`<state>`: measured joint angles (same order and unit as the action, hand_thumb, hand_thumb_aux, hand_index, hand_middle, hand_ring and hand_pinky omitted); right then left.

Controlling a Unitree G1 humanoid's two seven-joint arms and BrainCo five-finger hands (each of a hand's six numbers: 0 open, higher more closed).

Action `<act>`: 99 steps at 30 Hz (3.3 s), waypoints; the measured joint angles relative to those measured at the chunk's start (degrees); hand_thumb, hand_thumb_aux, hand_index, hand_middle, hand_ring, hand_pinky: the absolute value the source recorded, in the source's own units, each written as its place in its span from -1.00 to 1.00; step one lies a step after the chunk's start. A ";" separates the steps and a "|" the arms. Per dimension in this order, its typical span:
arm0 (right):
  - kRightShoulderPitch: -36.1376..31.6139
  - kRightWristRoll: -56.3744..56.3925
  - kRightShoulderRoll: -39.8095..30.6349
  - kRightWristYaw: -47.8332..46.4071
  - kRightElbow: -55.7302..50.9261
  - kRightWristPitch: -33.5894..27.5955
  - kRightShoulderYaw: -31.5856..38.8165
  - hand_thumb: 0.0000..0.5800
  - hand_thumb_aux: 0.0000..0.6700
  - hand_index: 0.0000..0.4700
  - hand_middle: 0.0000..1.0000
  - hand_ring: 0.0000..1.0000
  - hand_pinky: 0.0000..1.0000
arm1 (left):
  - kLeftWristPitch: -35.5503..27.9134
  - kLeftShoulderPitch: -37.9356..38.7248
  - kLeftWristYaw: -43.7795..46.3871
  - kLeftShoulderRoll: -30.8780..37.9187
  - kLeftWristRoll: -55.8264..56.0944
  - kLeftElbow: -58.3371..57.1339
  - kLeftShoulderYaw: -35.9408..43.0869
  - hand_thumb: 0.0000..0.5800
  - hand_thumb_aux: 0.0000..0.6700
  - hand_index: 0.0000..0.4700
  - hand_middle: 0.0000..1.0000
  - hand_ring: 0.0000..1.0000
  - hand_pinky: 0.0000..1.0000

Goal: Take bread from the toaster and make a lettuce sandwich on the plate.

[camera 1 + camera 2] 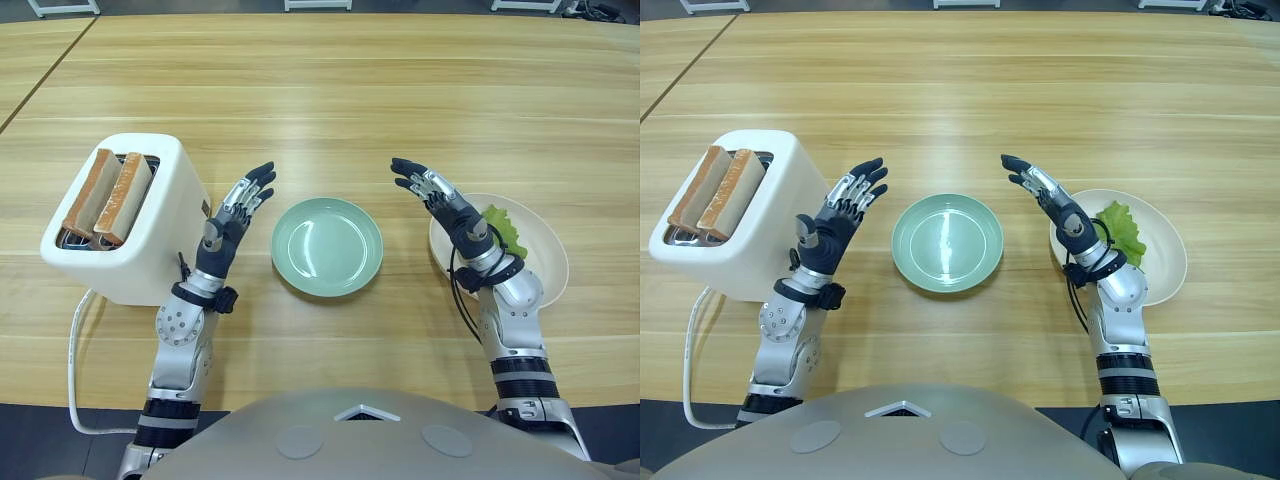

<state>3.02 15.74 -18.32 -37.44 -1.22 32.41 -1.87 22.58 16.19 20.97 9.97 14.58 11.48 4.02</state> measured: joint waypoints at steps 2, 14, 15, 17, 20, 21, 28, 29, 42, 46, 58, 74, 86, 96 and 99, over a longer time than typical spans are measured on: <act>0.22 0.52 -0.09 -0.35 1.61 -1.25 0.34 -1.00 -1.00 -1.00 -1.00 -1.00 -1.00 | 0.82 1.92 -0.52 -0.13 0.08 -0.04 -0.25 -1.00 -1.00 -1.00 -1.00 -1.00 -1.00; 1.27 2.07 -0.21 1.62 5.01 -3.15 -0.01 -1.00 -1.00 -1.00 -1.00 -1.00 -1.00 | -10.43 4.67 -4.38 1.33 -0.75 28.49 1.10 -1.00 -1.00 -1.00 -1.00 -1.00 -1.00; 1.17 2.07 0.08 1.89 4.95 -3.23 0.04 -1.00 -1.00 -1.00 -1.00 -1.00 -1.00 | -13.66 5.25 -5.99 3.19 1.09 33.59 -3.91 -1.00 -1.00 -1.00 -1.00 -1.00 -1.00; 1.13 2.05 0.96 2.45 4.83 -3.28 0.12 -1.00 -1.00 -1.00 -1.00 -1.00 -1.00 | -18.23 5.46 -8.43 8.35 3.09 39.87 -17.79 -1.00 -1.00 -1.00 -1.00 -1.00 -1.00; 1.44 2.02 1.19 3.11 4.80 -3.25 0.13 -1.00 -1.00 -1.00 -1.00 -1.00 -1.00 | -22.54 6.22 -8.13 16.44 2.41 40.09 -37.83 -1.00 -1.00 -1.00 -1.00 -1.00 -1.00; 1.64 1.99 1.30 3.45 4.81 -3.24 0.12 -1.00 -1.00 -1.00 -1.00 -1.00 -1.00 | -23.67 6.84 -7.37 18.99 1.23 39.67 -44.19 -1.00 -1.00 -1.00 -1.00 -1.00 -1.00; 5.27 -0.23 2.03 5.50 5.98 -3.25 0.72 -1.00 -1.00 -1.00 -1.00 -1.00 -1.00 | -25.69 18.76 0.02 25.92 -23.58 31.86 -57.47 -1.00 -1.00 -1.00 -1.00 -1.00 -1.00; 5.34 -0.22 2.03 5.71 6.17 -3.29 0.72 -1.00 -1.00 -1.00 -1.00 -1.00 -1.00 | -25.07 19.84 0.03 25.81 -26.54 29.27 -56.82 -1.00 -1.00 -1.00 -1.00 -1.00 -1.00; 6.65 -0.81 1.54 6.66 7.20 -3.45 0.57 -1.00 -1.00 -1.00 -1.00 -1.00 -1.00 | -20.60 17.44 -1.81 25.22 -35.96 16.46 -44.60 -0.50 -0.73 -0.73 -1.00 -1.00 -1.00; 6.66 -0.92 1.45 6.71 7.22 -3.45 0.57 -1.00 -1.00 -1.00 -1.00 -1.00 -1.00 | -20.56 16.54 -2.88 25.26 -38.11 14.66 -43.52 -0.11 -0.49 -0.49 -1.00 -1.00 -1.00; 7.28 -1.29 1.40 7.01 7.93 -3.44 0.11 -1.00 -1.00 -1.00 -1.00 -1.00 -1.00 | -20.57 12.27 -3.48 25.46 -39.23 13.49 -40.79 -0.18 -0.54 -0.54 -1.00 -1.00 -1.00; 7.46 -1.29 1.26 6.98 8.35 -3.45 0.12 -1.00 -1.00 -1.00 -1.00 -1.00 -1.00 | -20.56 11.00 -4.59 25.29 -40.17 13.79 -38.20 0.84 0.44 0.44 -1.00 -1.00 -1.00; 7.48 -1.28 0.98 6.99 8.61 -3.45 0.07 -1.00 -1.00 -1.00 -1.00 -1.00 -1.00 | -19.89 9.45 -7.09 25.15 -40.32 14.72 -38.49 1.00 1.00 1.00 -1.00 -1.00 -1.00; 7.52 -1.29 0.97 6.99 8.86 -3.45 0.07 -1.00 -1.00 -1.00 -1.00 -1.00 -1.00 | -19.47 8.82 -7.79 24.87 -39.70 15.05 -39.21 1.00 1.00 1.00 -1.00 -1.00 -1.00; 7.52 -1.28 0.94 6.99 8.86 -3.45 0.06 -1.00 -1.00 -1.00 -1.00 -1.00 -1.00 | -19.21 8.70 -8.15 24.68 -39.19 15.09 -39.38 1.00 1.00 1.00 -1.00 -1.00 -1.00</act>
<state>10.55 14.46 -17.38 -30.45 7.64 28.96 -1.81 3.37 24.89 12.82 34.66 -24.62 26.57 -35.36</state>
